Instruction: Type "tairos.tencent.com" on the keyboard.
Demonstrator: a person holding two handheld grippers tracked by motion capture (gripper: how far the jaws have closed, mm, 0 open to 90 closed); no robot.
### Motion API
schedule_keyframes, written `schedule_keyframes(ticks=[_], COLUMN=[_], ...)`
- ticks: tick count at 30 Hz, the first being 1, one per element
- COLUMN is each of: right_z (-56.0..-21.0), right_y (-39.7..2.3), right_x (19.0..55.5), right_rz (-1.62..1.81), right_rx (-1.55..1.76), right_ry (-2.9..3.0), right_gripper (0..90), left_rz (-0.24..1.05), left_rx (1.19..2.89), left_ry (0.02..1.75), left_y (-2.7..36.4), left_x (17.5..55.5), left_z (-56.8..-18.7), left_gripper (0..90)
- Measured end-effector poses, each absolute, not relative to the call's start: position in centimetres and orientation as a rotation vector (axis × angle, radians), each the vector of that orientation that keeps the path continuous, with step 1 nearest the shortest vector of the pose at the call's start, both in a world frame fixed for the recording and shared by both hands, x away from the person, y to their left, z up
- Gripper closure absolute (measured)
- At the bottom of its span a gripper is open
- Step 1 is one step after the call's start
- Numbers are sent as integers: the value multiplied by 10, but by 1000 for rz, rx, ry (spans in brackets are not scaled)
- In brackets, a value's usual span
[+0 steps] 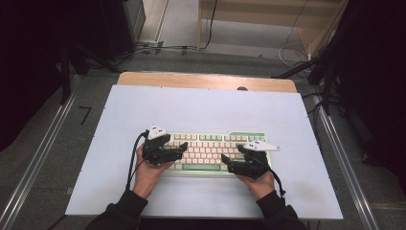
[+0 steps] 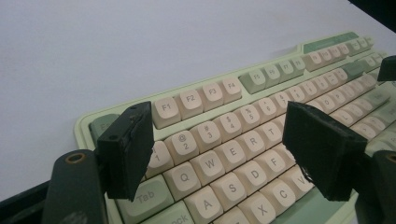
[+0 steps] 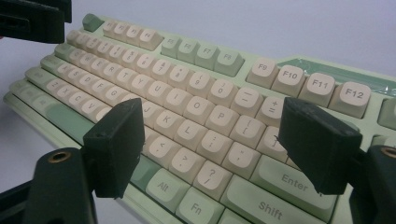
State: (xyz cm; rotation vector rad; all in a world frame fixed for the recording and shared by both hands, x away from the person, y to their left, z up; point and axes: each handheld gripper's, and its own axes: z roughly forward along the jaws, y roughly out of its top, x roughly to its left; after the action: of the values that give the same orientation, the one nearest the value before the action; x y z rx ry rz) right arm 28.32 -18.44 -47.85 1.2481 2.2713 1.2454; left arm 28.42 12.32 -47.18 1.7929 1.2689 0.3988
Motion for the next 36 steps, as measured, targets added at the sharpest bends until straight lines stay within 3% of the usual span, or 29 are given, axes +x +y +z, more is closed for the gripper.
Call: schedule_keyframes(ticks=[9, 13, 17, 26, 36], right_z=[-479, -479, -479, -480, -483], right_y=[-180, -178, -174, -156, -142], right_x=[284, 284, 285, 284, 283], right_rz=[1248, 1259, 1275, 1284, 1290], right_rx=[1233, 1225, 1223, 1147, 1084], right_ry=[2286, 2289, 2313, 2396, 2449], right_gripper=[223, 273, 403, 853, 873], left_rz=[415, 421, 426, 432, 435], left_rx=[1791, 1790, 1788, 1781, 1773], left_ry=[1292, 1296, 1307, 1319, 1315], left_y=[125, 126, 126, 127, 128], left_x=[284, 284, 284, 284, 284], left_z=[-474, -474, -476, -477, -476], left_gripper=[249, 251, 265, 281, 281])
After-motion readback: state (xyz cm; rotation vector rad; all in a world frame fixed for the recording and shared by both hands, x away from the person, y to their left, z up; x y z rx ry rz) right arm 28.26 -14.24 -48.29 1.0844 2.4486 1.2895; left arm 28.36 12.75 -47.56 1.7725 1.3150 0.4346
